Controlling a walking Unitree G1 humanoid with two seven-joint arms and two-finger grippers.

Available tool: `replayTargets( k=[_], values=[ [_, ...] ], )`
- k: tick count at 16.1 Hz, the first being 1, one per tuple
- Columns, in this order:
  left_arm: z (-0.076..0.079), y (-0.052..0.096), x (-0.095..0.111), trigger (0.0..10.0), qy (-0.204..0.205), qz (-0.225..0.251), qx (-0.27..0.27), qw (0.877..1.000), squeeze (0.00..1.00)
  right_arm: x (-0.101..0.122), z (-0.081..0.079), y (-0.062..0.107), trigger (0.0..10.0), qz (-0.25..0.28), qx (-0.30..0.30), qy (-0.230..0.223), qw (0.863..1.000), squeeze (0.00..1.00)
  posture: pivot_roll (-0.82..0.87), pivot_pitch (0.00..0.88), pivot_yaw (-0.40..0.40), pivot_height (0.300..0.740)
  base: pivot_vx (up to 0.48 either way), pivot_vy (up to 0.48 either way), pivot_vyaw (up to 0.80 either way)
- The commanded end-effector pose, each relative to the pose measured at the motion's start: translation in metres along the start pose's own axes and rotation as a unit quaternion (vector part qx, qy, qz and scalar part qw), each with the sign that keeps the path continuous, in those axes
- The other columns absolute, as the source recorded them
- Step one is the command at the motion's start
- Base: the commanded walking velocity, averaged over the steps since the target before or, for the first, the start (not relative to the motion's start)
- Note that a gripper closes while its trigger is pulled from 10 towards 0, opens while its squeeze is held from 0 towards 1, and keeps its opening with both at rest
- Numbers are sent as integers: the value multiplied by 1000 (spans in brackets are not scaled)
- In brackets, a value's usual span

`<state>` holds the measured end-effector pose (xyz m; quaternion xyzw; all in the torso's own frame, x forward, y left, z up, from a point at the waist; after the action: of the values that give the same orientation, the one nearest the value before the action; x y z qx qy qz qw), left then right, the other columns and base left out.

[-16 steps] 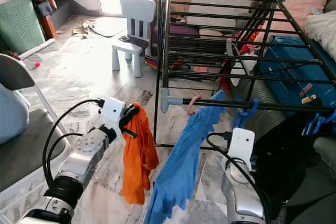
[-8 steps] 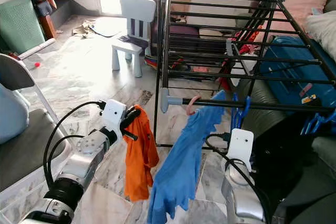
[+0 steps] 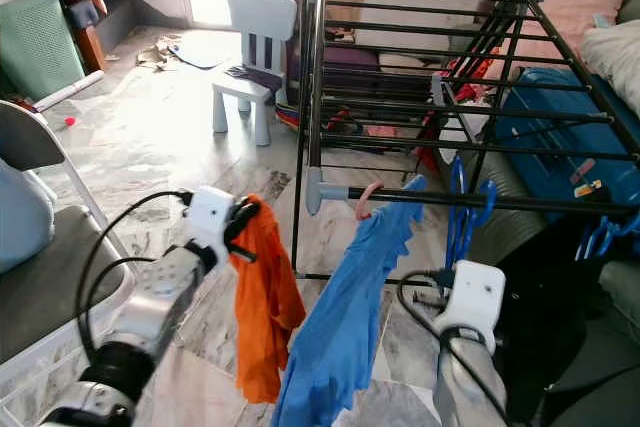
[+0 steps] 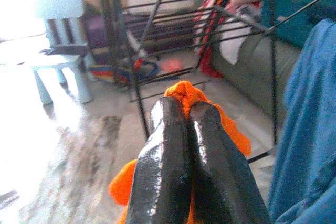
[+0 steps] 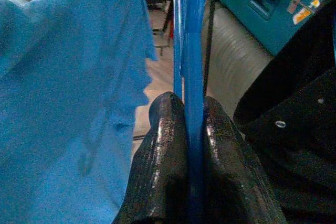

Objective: Hang hanger

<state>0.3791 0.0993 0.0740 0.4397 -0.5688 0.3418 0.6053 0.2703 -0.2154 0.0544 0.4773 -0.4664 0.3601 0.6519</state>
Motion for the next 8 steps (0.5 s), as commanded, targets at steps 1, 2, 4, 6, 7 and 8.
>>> replayTargets(
  k=[1,2,4,6,7,8],
  values=[
    [-4,1,5,10000,-7,7,8,1000,0,10,0,5,10000,23,8,1,1000,0,10,0,-87,740,0,0,0],
    [-3,1,5,10000,-8,9,6,1000,0,2,0,10,10000,13,16,5,1000,0,10,0,-87,740,0,0,0],
    [1,0,6,10000,-10,13,4,1000,0,-7,0,12,10000,-2,17,-7,1000,0,7,0,-91,740,0,0,0],
    [6,-3,8,10000,-12,16,2,1000,0,-2,-1,8,10000,4,20,-3,1000,0,7,0,-93,740,0,0,0],
    [7,-4,8,10000,-12,17,1,1000,0,-1,-1,7,10000,5,21,-3,1000,0,7,0,-93,740,0,0,0],
    [9,-4,9,10000,-12,18,-1,1000,0,1,-2,4,10000,8,24,-2,1000,0,12,0,-94,740,0,0,0]
  ],
)
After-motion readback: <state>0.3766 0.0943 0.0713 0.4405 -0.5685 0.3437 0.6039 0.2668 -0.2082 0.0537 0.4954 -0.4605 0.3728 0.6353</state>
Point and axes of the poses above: a point about 5 cm out from each wrist's last joint towards the gripper, its own y axis pointing back from the gripper into the wrist, its own x axis along the axis of the wrist's last joint, z = x × y, the point moved 6 cm from there along -y, pointing out of the wrist towards the gripper, and after that the axes turned 5 degrees about y, right-handed, at the moved point
